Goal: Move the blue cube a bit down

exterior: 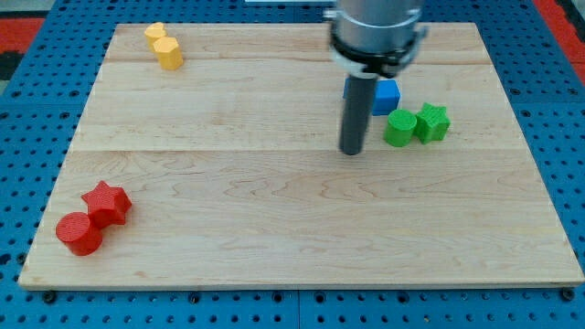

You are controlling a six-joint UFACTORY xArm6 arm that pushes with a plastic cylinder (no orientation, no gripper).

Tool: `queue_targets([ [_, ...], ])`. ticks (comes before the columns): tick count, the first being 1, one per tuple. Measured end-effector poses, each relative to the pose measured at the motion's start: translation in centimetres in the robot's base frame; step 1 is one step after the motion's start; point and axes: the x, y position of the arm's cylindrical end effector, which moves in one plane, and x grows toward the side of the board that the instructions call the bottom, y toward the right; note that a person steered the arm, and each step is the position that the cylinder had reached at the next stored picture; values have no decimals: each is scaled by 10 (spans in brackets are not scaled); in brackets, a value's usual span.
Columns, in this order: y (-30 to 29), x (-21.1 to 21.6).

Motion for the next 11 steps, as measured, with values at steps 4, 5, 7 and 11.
queue_targets([
  [4,89,-168],
  [5,207,-161],
  [7,198,-131],
  [11,78,-97],
])
